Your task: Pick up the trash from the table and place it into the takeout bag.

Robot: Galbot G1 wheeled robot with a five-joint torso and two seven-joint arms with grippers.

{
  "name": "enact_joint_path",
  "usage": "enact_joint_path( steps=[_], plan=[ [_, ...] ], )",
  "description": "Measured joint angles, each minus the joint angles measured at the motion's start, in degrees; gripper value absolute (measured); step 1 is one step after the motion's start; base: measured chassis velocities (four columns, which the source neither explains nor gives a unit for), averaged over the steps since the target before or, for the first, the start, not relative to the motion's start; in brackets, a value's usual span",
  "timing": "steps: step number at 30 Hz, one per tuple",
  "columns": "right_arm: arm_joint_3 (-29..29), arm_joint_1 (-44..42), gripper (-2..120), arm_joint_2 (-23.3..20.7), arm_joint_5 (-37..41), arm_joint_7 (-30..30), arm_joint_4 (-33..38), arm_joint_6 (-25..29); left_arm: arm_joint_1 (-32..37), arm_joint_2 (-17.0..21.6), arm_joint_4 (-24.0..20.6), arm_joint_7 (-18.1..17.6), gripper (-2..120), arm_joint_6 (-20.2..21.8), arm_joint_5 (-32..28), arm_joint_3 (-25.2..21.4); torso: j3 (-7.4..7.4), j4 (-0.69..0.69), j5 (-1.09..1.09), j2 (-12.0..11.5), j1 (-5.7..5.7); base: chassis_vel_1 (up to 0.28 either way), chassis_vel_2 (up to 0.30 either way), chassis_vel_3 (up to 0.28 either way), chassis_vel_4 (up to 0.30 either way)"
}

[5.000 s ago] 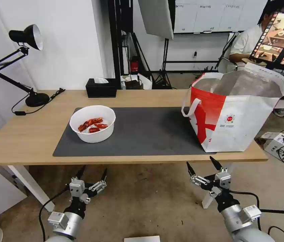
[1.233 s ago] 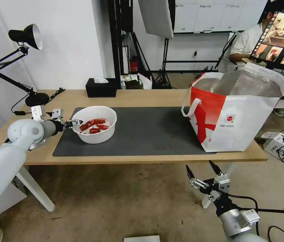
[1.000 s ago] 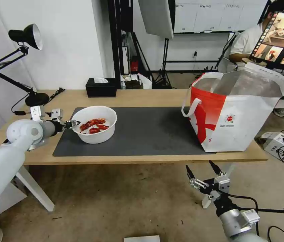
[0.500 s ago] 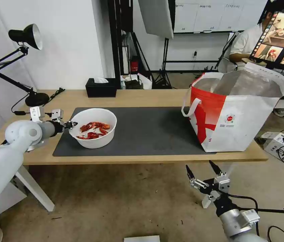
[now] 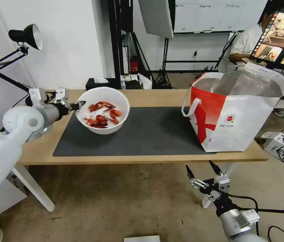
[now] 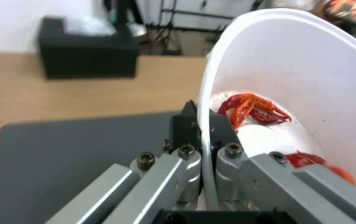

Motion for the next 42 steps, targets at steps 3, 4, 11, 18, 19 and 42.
enact_joint_path(
  steps=[3, 4, 11, 18, 19, 42],
  plan=[
    [0.0, 0.0, 100, 0.0, 0.0, 0.0, 0.0, 0.0, -2.77, -1.66, -0.59, 0.05, 0, -1.03, 0.32, 2.31, 0.0, -0.01, 0.01, 0.0, 0.0, 0.0, 0.0, 0.0, 0.0],
    [0.0, 0.0, 100, 0.0, 0.0, 0.0, 0.0, 0.0, -4.34, -3.02, -0.76, -0.01, 0, -1.93, 0.37, 3.57, 0.0, 0.0, 0.01, 0.0, 0.0, 0.0, 0.0, 0.0, 0.0],
    [0.0, 0.0, 100, 0.0, 0.0, 0.0, 0.0, 0.0, -9.89, -6.62, 0.07, -1.45, 0, -4.18, 0.0, 7.56, 0.0, 0.0, 0.01, 0.0, 0.0, 0.0, 0.0, 0.0, 0.0],
    [0.0, 0.0, 100, 0.0, 0.0, 0.0, 0.0, 0.0, -18.02, -12.3, 4.15, -2.35, 0, -4.35, -0.99, 13.23, 0.0, 0.0, 0.01, 0.0, 0.0, 0.0, 0.0, 0.0, 0.0],
    [0.0, 0.0, 100, 0.0, 0.0, 0.0, 0.0, 0.0, -19.48, -13.39, 4.94, -2.59, 0, -4.34, -1.21, 14.16, 0.01, -0.01, 0.01, -0.01, 0.0, 0.0, 0.0, 0.0, 0.0],
    [0.0, 0.0, 100, 0.0, 0.0, 0.0, 0.0, 0.0, -32.86, -33.45, 15.1, -11.24, 0, -7.98, -1.3, 22.91, 0.0, 0.0, 0.01, -0.01, 0.0, 0.0, 0.0, 0.0, 0.0]
  ],
)
